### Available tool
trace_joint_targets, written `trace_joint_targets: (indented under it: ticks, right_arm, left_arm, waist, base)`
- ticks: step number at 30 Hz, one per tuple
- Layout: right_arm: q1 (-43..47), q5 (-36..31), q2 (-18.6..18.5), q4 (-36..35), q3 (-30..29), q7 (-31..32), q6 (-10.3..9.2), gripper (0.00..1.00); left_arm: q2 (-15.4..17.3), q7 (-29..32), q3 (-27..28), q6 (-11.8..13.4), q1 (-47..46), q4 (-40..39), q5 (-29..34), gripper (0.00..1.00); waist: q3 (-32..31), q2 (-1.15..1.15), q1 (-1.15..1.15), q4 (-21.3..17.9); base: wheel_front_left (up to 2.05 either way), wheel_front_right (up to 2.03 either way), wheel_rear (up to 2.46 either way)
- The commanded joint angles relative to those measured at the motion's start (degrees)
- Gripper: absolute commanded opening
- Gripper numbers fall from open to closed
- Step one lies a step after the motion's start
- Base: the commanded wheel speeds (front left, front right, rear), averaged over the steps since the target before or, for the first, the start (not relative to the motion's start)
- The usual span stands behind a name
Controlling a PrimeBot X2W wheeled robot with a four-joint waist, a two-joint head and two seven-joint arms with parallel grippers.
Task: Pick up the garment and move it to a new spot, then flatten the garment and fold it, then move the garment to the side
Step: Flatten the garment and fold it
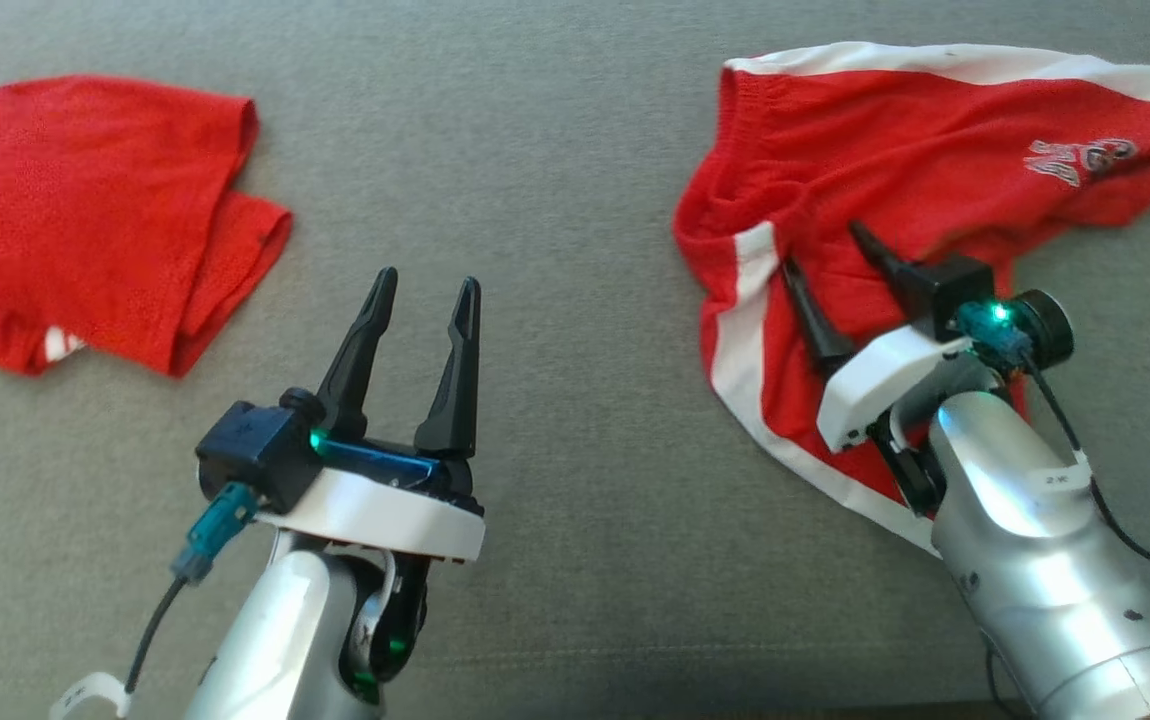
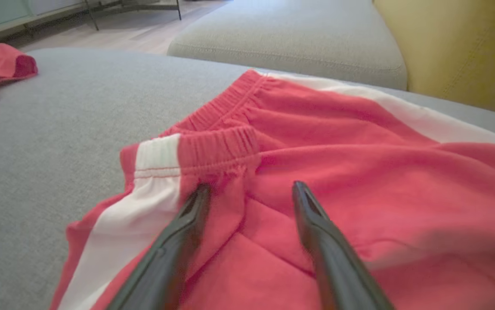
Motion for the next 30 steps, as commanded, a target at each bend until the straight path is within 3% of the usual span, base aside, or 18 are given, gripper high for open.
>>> trace_joint_targets:
  ticks: [1, 7, 12, 19, 23, 30]
  right_arm:
    - [-1.40, 0.13, 0.90, -1.28, 0.25, -1.18, 0.39, 1.00]
    - [2.83, 0.13, 1.99, -7.02, -4.45, -3.38, 0.39, 1.00]
    - [10.80, -0.01, 3.35, -18.10, -8.60, -3.55, 0.39, 1.00]
    - [24.26, -1.13, 4.69, -30.43, -14.02, -3.57, 0.39, 1.00]
    - [27.17, -0.35, 4.83, -32.72, -14.23, -3.57, 0.39, 1.00]
    - [27.50, 0.19, 4.85, -34.10, -12.94, -3.57, 0.39, 1.00]
  left_arm:
    - [0.16, -0.29, 2.13, -0.21, -1.70, -1.42, 0.80, 1.00]
    - [0.16, -0.29, 3.72, -0.65, -1.44, -0.84, 1.99, 1.00]
    - [0.16, -0.29, 6.24, -0.59, -1.21, -0.77, 2.30, 1.00]
    - [0.16, -0.29, 7.48, -2.58, -2.54, 1.64, 3.32, 1.00]
    - [0.35, -0.29, 7.32, -5.16, -4.72, 6.67, 6.11, 1.00]
    - [4.85, 0.09, 0.36, -8.44, -12.81, 20.17, 11.05, 1.00]
  waist:
    - [-0.53, 0.00, 0.00, -1.13]
    - [-3.35, 0.00, 0.00, -6.89]
    - [-5.31, 0.00, 0.00, -11.41]
    - [-5.32, 0.00, 0.00, -15.96]
    - [-4.36, 0.00, 0.00, -18.10]
    - [-3.36, 0.00, 0.00, -21.66]
  base:
    - [0.00, 0.00, 0.00]
    - [0.00, 0.00, 0.00]
    - [0.00, 0.00, 0.00]
    - [0.00, 0.00, 0.00]
    - [0.00, 0.00, 0.00]
    - [0.00, 0.00, 0.00]
